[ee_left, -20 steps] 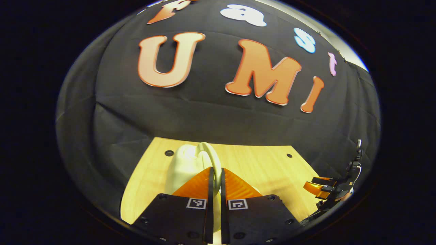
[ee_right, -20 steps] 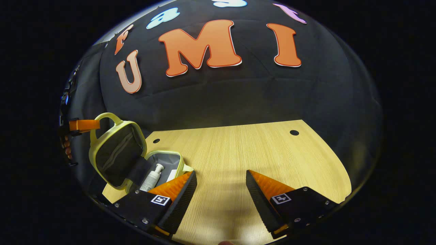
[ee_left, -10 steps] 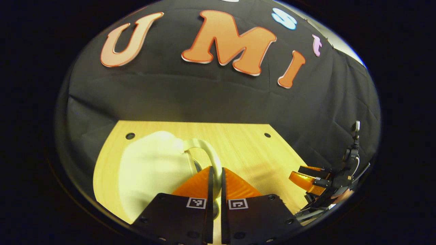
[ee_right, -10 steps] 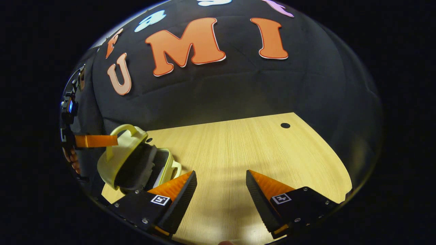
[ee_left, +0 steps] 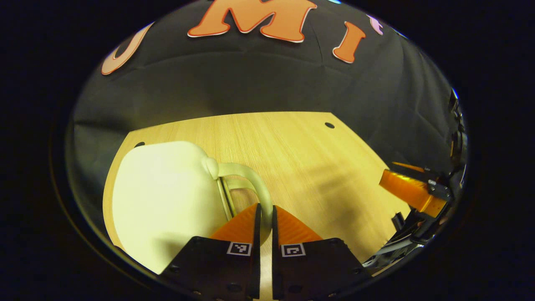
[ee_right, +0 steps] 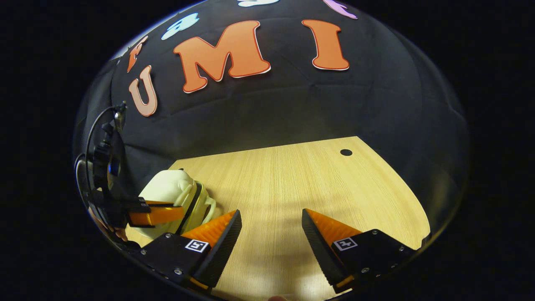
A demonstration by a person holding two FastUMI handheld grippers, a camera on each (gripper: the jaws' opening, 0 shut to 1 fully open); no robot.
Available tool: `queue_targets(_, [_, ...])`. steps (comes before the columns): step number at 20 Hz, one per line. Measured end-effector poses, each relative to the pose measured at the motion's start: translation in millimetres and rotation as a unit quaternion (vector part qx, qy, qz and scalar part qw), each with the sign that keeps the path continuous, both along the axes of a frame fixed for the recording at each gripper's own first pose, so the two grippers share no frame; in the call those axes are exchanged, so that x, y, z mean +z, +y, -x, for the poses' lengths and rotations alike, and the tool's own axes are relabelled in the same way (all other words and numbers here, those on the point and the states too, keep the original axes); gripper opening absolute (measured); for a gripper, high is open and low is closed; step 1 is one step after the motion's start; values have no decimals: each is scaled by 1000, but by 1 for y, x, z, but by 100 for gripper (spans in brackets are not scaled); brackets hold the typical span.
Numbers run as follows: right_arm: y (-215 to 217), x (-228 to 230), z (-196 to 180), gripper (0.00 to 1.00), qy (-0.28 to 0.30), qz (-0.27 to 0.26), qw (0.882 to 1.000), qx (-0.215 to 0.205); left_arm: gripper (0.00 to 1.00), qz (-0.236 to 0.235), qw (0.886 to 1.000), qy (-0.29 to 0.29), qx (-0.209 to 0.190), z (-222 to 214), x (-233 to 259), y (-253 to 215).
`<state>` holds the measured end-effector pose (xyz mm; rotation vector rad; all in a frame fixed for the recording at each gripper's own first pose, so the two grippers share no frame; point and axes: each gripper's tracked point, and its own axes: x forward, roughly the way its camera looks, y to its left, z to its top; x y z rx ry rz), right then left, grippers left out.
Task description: First open the suitcase, pack the skin care products into it, and then close the suitcase.
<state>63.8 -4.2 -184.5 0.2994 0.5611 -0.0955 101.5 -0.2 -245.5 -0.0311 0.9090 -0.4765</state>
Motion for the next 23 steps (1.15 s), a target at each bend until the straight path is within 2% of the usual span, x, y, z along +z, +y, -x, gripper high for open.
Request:
queue_targets(1, [0, 1, 1, 93, -2, 3, 1000, -1, 12, -19, 1000, 1, -6, 3, -7, -3])
queue_targets(2, [-3, 4, -1, 93, -8, 8, 1000, -3, 18, -36, 999, -4, -7, 7, -13, -2])
queue_targets(3, [-3, 7, -2, 93, -14, 10, 1000, -5, 18, -49, 999, -3, -3, 10, -17, -2])
queue_targets(4, [-5, 11, -3, 93, -20, 10, 1000, -8, 18, -44, 999, -1, 1, 14, -19, -6])
queue_targets(5, [-6, 13, -4, 93, -25, 10, 1000, -12, 22, -18, 1000, 4, -1, 22, -18, -18])
queue_targets(6, [-10, 16, -4, 93, -31, 11, 999, -17, 20, 5, 1000, 9, -4, 27, -14, -29])
queue_targets(7, [-11, 19, -4, 93, -36, 12, 999, -21, 23, 10, 1000, -2, -6, 26, -8, -33])
queue_targets(8, [-15, 23, -5, 93, -41, 15, 999, -27, 42, 10, 1000, -18, -7, 24, -1, -36])
queue_targets(10, [-20, 35, -5, 93, -59, 24, 997, -36, 53, 7, 998, -57, -2, 15, 22, -35])
queue_targets(11, [-22, 43, -6, 93, -74, 29, 996, -41, 48, 12, 997, -79, 3, 10, 33, -35])
queue_targets(12, [-25, 53, -7, 93, -90, 35, 994, -46, 65, 15, 995, -101, 11, 6, 48, -32])
queue_targets(13, [-27, 64, -8, 93, -108, 43, 992, -50, 73, 20, 991, -129, 22, 1, 61, -31])
queue_targets(14, [-28, 75, -10, 93, -124, 51, 990, -54, 86, 19, 988, -151, 34, -4, 68, -27])
queue_targets(15, [-28, 84, -11, 93, -138, 59, 987, -56, 89, 21, 982, -180, 47, -8, 80, -23])
queue_targets(18, [-26, 109, -12, 93, -183, 86, 978, -52, 93, 28, 962, -257, 87, -10, 106, -3])
queue_targets(20, [-20, 119, -13, 93, -209, 106, 971, -46, 94, 32, 944, -309, 112, -11, 117, -6])
queue_targets(23, [-9, 135, -13, 93, -249, 121, 960, -36, 94, 39, 922, -359, 139, -1, 132, -3])
